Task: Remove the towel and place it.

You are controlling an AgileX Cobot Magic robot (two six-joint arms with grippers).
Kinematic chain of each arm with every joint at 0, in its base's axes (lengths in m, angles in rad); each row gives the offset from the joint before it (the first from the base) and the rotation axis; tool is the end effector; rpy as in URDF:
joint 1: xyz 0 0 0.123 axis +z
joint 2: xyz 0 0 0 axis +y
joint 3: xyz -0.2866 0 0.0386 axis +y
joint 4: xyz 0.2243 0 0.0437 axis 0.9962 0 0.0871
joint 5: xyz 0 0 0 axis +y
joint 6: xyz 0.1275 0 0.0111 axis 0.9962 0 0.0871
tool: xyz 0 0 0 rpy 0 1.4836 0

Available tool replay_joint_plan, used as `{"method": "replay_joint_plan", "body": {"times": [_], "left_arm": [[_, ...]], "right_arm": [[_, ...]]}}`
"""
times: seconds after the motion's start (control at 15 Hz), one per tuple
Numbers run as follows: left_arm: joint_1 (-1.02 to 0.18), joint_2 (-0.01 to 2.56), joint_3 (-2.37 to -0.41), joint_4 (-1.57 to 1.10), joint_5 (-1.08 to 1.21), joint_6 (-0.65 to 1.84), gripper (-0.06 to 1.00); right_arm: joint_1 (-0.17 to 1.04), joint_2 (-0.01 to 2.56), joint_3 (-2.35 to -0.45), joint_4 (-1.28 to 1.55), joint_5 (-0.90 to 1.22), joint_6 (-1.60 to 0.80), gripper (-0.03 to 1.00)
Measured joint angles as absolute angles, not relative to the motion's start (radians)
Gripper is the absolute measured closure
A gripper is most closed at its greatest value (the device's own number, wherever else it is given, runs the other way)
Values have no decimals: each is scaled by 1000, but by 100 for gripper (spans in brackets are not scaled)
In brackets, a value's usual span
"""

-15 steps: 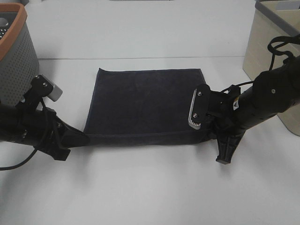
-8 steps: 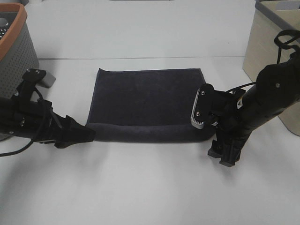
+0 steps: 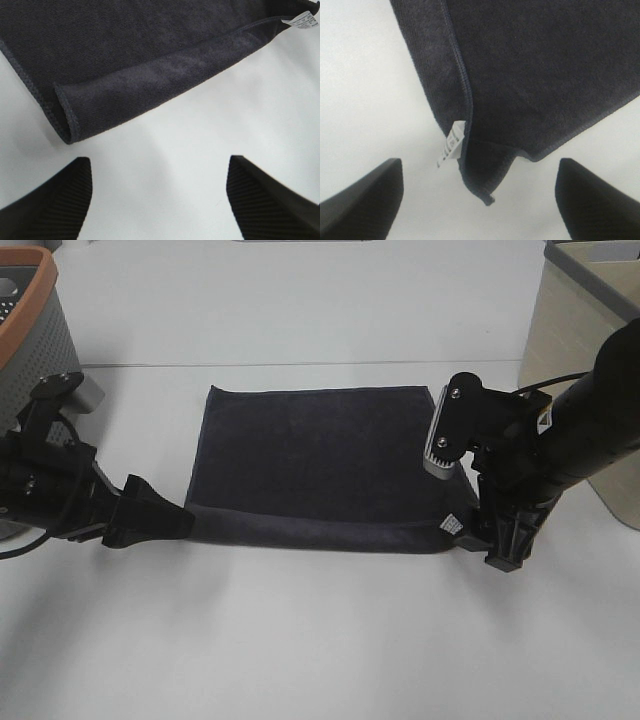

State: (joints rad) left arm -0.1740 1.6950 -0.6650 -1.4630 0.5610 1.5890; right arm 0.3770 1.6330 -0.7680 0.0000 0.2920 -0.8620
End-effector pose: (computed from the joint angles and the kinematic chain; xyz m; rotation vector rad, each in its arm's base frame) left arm 0.2684 -0.1160 0.1408 0.6007 2.4354 -0.7255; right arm 0.2757 0.1092 0.1520 -1.5390 2.1580 -0.1629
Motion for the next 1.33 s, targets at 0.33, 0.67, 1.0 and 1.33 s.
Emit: {"method": "replay_joint_plan", "body": {"times": [0.33,0.67,1.0,1.33], "left_arm": [[-174,1567,-790,-1407,548,1450,24],[-174,1560,-1131,-1043,502,1078,24],[-174,1560,-1409,-420,449,490,26],[-171,1560,-1539,176,640,-17,27]], "right_arm": [[378,1453,-768,0,272,-834,17],[378,1293,-794,0,137,-627,17],[378,1284,-968,0,146,-416,18],[220,1449,-1407,-23,611,-139,20]]}}
